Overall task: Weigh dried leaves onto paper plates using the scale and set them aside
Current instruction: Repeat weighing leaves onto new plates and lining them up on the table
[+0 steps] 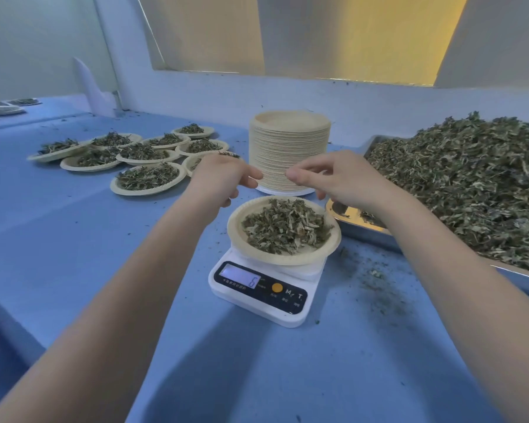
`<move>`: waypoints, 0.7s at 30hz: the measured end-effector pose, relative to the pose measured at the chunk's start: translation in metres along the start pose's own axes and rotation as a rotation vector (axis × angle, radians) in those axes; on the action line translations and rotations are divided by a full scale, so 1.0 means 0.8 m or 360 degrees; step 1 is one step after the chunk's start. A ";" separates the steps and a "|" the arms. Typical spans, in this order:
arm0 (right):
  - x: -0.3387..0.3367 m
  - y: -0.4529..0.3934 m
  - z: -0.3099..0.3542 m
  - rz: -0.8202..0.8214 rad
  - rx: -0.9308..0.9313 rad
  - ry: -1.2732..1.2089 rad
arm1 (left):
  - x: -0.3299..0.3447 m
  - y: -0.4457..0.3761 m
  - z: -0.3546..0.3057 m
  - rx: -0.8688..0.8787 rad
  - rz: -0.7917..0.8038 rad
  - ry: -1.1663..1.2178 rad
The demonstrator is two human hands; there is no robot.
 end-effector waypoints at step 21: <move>0.023 0.032 -0.048 0.0839 0.0129 0.0162 | 0.002 -0.016 0.048 -0.0004 -0.0115 -0.0122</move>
Point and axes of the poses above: each hand's wrist, its own y-axis away from the middle knuckle, its own x-axis out of the palm, z = x × y, the point moved 3 cm from there along -y, towards the middle knuckle, and after that the axes turned 14 degrees about y, right-handed, at the moved point
